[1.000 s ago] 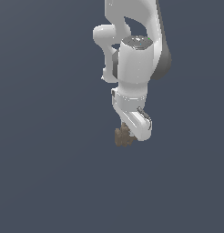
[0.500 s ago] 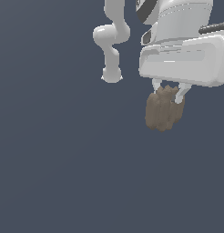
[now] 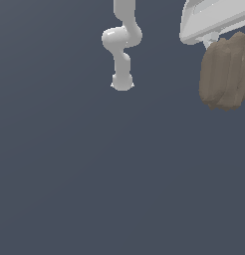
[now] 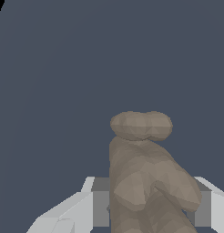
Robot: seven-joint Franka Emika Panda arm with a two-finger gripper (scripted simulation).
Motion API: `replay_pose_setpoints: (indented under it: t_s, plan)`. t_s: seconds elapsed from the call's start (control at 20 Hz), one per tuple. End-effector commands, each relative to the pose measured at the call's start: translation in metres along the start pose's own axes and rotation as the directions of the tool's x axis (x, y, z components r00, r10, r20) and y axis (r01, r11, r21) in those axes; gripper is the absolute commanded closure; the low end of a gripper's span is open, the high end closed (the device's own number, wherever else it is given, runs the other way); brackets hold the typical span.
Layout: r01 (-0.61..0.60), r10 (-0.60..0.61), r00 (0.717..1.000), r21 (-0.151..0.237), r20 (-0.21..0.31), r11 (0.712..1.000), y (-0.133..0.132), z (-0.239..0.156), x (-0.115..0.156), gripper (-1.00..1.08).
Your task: Pick up the object and move it to a goal position.
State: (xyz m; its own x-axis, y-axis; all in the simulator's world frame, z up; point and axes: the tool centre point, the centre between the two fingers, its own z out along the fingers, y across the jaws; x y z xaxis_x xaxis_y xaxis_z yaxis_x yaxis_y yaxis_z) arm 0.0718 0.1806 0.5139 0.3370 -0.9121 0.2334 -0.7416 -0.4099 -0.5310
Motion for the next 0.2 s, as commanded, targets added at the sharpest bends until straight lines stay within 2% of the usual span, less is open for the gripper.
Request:
replay_pose_setpoints:
  t_s: [0.0, 0.15]
  plan:
    - [0.001, -0.001, 1.000, 0.014, -0.009, 1.000, -0.0066, -0.0099, -0.0023, 1.08]
    - [0.002, -0.002, 1.000, 0.019, -0.011, 1.000, -0.0090, -0.0135, -0.0035, 1.08]
